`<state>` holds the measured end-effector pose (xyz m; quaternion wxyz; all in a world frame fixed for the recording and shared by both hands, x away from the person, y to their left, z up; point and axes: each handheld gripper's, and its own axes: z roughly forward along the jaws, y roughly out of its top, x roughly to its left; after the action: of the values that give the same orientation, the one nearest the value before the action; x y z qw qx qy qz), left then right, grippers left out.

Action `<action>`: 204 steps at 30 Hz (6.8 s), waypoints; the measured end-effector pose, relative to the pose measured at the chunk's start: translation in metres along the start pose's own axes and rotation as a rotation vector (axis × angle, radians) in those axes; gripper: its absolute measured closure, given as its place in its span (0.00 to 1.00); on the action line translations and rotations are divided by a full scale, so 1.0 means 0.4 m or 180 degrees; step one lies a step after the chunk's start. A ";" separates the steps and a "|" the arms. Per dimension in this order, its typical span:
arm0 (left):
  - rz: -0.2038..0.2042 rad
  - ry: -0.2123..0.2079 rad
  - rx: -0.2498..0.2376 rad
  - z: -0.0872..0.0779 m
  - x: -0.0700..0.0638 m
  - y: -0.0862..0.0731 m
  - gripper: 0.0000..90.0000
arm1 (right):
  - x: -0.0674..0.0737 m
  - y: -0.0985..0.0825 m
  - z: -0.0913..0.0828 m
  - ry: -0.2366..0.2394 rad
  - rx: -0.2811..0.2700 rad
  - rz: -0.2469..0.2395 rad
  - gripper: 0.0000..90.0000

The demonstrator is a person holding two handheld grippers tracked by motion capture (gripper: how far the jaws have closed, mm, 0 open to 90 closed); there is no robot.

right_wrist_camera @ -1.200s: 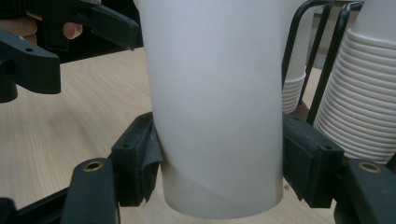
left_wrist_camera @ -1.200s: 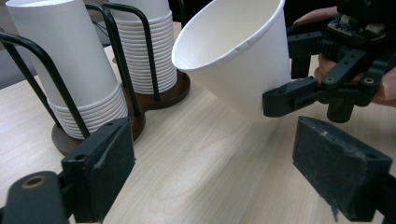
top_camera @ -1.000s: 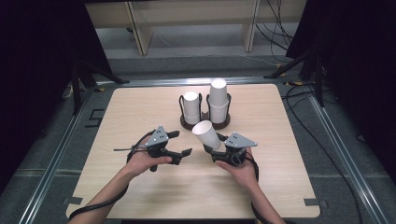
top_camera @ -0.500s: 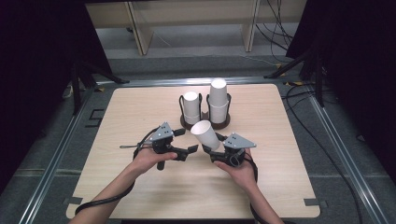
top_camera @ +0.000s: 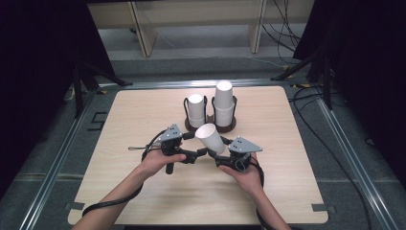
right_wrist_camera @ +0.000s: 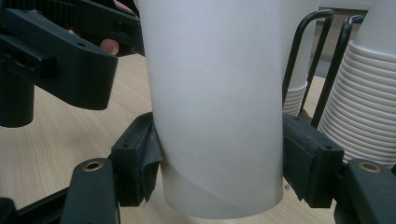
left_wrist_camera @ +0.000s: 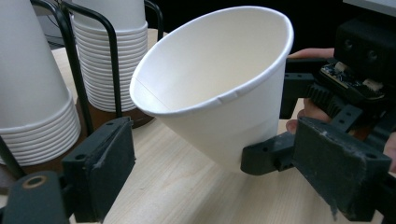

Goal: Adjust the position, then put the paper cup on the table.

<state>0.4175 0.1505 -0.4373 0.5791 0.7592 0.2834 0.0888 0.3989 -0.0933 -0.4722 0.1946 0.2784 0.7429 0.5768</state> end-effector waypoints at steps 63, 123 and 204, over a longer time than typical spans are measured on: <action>0.1523 -0.0855 0.0388 -0.027 -0.027 0.031 0.29 | 0.005 -0.001 -0.021 0.0932 0.0325 -0.0628 0.24; 0.1001 0.0961 -0.0053 -0.147 0.036 -0.071 0.16 | -0.076 -0.033 -0.157 -0.0320 -0.0037 -0.0005 0.37; 0.0398 0.1304 -0.0070 -0.179 0.062 -0.195 0.15 | -0.232 -0.100 -0.257 -0.1584 0.0983 0.0461 0.35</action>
<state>0.3790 0.2363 -0.4921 0.5110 0.7351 0.3465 0.2801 0.4001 -0.2368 -0.4872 0.2844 0.4897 0.7296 0.3834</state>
